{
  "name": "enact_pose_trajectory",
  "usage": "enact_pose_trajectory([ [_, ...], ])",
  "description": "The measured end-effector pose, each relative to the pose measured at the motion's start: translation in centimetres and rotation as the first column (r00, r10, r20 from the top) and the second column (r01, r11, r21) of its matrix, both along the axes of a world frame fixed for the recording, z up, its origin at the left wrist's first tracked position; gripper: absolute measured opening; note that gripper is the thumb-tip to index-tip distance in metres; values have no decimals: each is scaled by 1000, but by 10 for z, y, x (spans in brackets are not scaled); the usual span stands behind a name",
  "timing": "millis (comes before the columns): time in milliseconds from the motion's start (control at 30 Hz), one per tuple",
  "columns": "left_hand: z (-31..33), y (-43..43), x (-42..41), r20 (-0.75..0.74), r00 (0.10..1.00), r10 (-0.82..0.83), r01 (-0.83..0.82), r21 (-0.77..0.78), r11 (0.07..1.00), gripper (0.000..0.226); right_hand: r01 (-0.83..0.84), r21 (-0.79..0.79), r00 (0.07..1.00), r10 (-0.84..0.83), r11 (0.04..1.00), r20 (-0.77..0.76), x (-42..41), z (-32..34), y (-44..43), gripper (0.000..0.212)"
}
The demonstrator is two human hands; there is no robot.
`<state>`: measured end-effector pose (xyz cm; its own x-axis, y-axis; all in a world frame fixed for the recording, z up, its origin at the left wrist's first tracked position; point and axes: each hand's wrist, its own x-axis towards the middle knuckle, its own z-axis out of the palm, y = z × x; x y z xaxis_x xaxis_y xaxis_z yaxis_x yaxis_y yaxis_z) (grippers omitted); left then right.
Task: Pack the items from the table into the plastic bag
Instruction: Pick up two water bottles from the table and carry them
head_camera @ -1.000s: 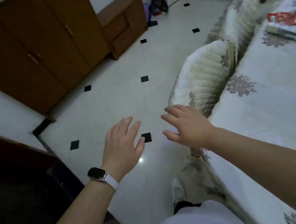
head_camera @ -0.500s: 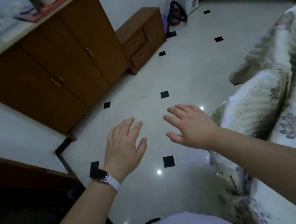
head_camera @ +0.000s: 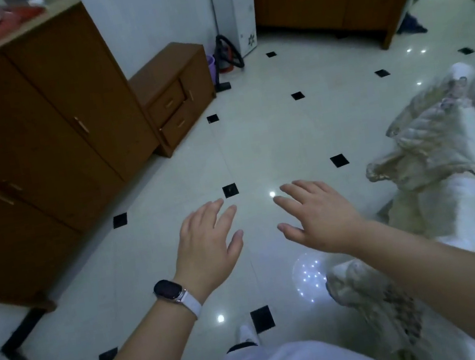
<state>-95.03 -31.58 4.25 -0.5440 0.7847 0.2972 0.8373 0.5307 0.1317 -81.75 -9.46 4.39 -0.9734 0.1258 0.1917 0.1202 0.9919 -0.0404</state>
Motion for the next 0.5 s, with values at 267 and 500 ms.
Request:
enact_pose_trajectory([
  [267,0,71,-126,-38,972,-233,236,63,970,43,212,12,977,-212,977,-22,-65,3,34,52],
  [500,-11,169,-178,-27,927,-375,376,24,926,43,340,-5,939,-340,940,-50,-105,-7,106,53],
])
